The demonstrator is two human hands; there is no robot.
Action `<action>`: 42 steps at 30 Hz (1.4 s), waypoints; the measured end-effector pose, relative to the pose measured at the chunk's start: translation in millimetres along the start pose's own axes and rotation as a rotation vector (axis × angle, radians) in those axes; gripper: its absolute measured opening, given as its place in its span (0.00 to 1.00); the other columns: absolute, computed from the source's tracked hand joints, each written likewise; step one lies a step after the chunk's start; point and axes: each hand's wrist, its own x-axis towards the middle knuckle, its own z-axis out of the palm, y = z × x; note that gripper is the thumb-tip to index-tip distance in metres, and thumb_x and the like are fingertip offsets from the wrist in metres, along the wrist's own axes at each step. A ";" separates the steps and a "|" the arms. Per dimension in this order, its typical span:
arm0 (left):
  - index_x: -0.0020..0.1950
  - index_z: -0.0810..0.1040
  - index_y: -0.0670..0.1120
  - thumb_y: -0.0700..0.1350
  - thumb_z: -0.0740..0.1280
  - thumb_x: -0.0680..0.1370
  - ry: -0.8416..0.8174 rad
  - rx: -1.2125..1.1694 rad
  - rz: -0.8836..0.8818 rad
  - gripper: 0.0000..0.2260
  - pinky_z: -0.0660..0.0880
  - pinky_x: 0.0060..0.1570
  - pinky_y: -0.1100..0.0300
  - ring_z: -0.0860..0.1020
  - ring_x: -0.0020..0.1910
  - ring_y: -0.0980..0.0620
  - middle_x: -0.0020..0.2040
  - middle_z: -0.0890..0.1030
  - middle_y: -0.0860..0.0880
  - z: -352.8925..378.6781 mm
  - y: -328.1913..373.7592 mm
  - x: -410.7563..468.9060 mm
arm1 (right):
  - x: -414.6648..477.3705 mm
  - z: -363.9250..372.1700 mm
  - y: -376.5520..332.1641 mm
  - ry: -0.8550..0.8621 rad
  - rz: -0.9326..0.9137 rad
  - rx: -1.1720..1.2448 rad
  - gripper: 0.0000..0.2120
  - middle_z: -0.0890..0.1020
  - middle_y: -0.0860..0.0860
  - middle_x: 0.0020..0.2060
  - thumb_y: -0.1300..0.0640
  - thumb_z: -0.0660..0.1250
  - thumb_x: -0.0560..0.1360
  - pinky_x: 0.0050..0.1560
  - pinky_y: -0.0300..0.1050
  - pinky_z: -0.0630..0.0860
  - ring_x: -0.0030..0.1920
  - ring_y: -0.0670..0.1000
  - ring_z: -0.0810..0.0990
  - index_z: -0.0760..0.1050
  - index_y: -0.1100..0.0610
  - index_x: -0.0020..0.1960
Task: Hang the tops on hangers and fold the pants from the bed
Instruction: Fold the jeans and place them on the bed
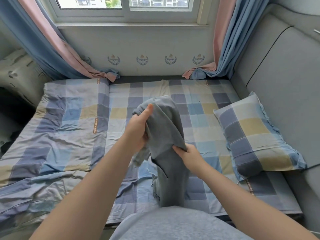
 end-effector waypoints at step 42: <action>0.65 0.78 0.43 0.50 0.69 0.80 -0.073 0.060 -0.087 0.16 0.79 0.54 0.53 0.81 0.55 0.44 0.55 0.83 0.45 -2.4 -39.1 13.5 | -11.4 -12.0 14.8 0.101 0.023 -0.056 0.08 0.83 0.41 0.37 0.51 0.67 0.80 0.36 0.32 0.74 0.41 0.43 0.80 0.80 0.49 0.43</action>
